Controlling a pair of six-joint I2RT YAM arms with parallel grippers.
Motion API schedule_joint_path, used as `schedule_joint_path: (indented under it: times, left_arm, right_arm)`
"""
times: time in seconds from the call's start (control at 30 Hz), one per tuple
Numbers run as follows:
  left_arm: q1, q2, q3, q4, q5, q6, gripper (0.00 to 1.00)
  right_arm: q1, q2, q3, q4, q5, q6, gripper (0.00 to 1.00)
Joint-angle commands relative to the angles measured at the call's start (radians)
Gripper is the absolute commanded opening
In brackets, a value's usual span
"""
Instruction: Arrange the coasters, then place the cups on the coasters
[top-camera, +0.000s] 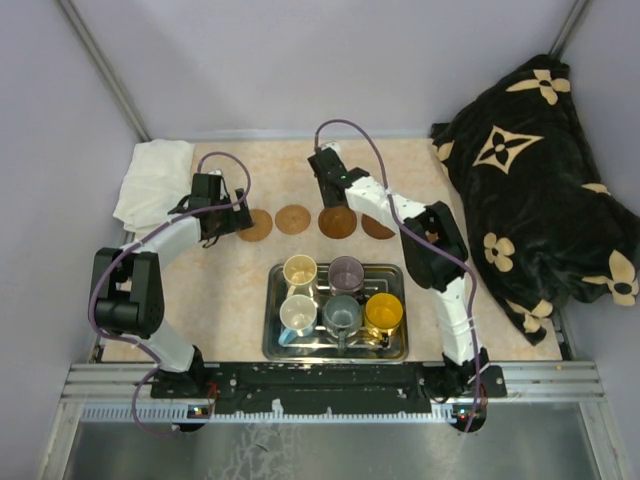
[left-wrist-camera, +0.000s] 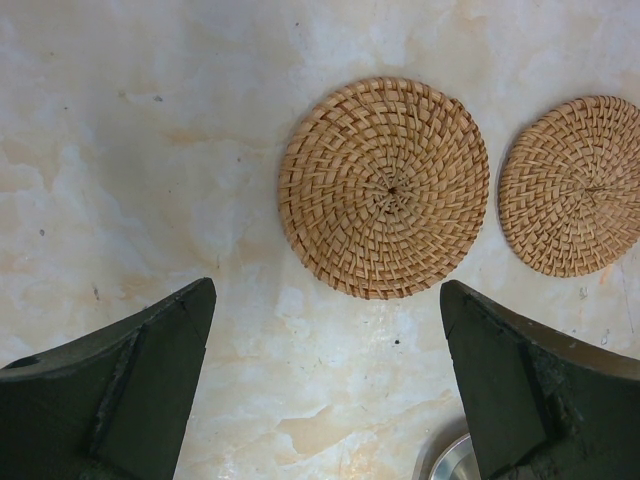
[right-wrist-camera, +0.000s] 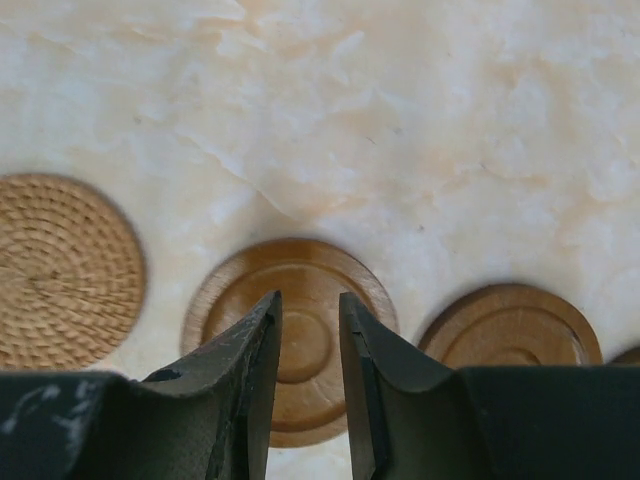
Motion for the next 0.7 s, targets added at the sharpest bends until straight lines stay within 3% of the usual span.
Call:
schedule_joint_path:
  times: [0.0,0.27,0.53,0.67]
  left_arm:
    - [-0.005,-0.016,-0.007,0.017,0.012,-0.007,0.99]
    - [-0.006,-0.014,-0.008,0.023,0.026,-0.008,0.99]
    - [-0.006,-0.023,-0.01,0.023,0.03,-0.006,0.99]
    - [-0.006,-0.02,-0.007,0.025,0.037,-0.007,0.99]
  right_arm:
    - [-0.059,-0.133,-0.093,0.015,0.041,0.023,0.31]
    - [-0.171,-0.312,-0.419,0.083,0.043,0.084,0.31]
    - [-0.204,-0.407,-0.57,0.071,0.107,0.147,0.32]
    - [-0.231,-0.461,-0.625,0.072,0.139,0.168,0.39]
